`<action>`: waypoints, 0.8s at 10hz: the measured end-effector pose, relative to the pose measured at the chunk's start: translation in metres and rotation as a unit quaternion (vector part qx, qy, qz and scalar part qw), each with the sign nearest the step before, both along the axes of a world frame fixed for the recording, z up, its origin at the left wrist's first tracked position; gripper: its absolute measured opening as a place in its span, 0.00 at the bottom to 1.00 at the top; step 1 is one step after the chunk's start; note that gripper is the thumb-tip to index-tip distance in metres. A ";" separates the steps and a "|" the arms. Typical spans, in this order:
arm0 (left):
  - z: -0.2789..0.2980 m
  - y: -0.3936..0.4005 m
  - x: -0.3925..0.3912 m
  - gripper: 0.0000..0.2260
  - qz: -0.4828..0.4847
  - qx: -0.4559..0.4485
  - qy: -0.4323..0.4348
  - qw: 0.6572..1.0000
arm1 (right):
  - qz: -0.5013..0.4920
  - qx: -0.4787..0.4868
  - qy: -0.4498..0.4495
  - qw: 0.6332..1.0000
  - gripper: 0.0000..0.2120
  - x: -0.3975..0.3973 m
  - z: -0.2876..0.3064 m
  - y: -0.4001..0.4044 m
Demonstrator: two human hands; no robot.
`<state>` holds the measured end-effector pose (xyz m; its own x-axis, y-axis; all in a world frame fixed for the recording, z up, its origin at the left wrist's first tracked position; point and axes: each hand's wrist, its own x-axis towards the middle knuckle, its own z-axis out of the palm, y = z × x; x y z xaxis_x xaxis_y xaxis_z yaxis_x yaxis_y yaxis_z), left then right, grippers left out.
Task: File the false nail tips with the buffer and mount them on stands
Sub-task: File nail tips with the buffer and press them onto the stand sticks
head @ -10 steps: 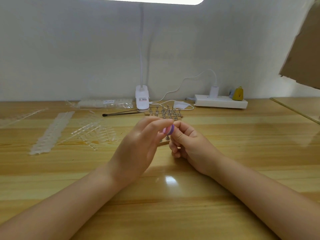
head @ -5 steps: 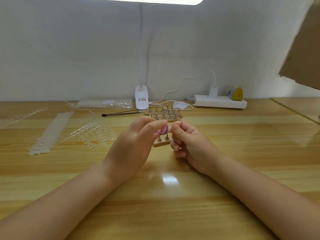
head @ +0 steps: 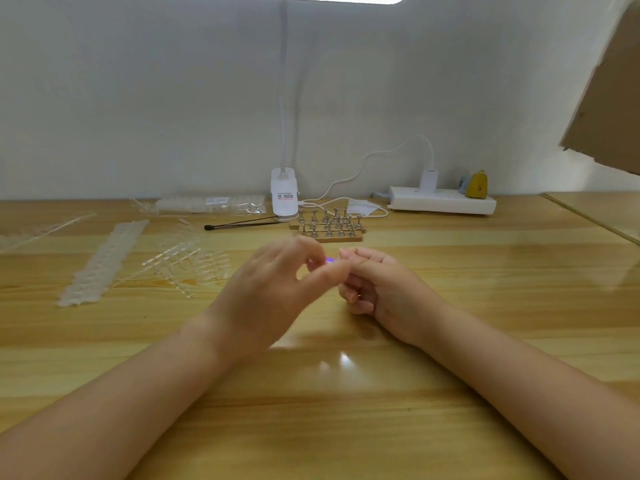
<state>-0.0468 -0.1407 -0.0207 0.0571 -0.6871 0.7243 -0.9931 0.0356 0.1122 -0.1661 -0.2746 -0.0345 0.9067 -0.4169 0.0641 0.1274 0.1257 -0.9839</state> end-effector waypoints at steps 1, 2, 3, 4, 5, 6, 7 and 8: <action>0.003 0.000 0.008 0.16 0.054 0.013 0.148 0.987 | -0.007 0.023 -0.004 1.000 0.08 0.000 0.000 -0.002; 0.005 -0.001 -0.001 0.17 0.003 0.029 0.018 0.999 | -0.008 0.021 -0.019 1.000 0.05 0.001 -0.002 -0.001; -0.003 -0.002 0.002 0.15 -0.041 -0.040 -0.171 0.984 | 0.009 0.018 -0.013 1.000 0.09 0.000 0.001 -0.001; 0.001 0.000 0.019 0.10 0.006 -0.069 -0.146 0.987 | 0.000 0.039 -0.004 0.999 0.07 -0.001 0.003 -0.003; 0.000 0.000 0.017 0.10 -0.035 -0.094 -0.121 0.988 | -0.006 0.044 -0.011 0.999 0.06 -0.001 0.003 -0.002; -0.006 -0.005 0.003 0.12 -0.081 -0.078 -0.132 0.985 | 0.007 0.037 -0.017 0.999 0.05 -0.002 0.003 -0.003; -0.006 -0.002 0.013 0.16 -0.031 -0.024 -0.104 0.994 | 0.009 0.056 -0.008 0.998 0.05 -0.001 0.003 -0.005; -0.003 0.001 0.019 0.09 -0.039 -0.056 -0.087 0.994 | 0.001 0.063 -0.012 0.998 0.05 0.000 0.002 -0.005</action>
<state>-0.0281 -0.1394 -0.0241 -0.1261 -0.5984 0.7912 -0.9908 0.1158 -0.0703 -0.1664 -0.2795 -0.0322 0.9062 -0.4216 0.0325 0.1502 0.2491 -0.9568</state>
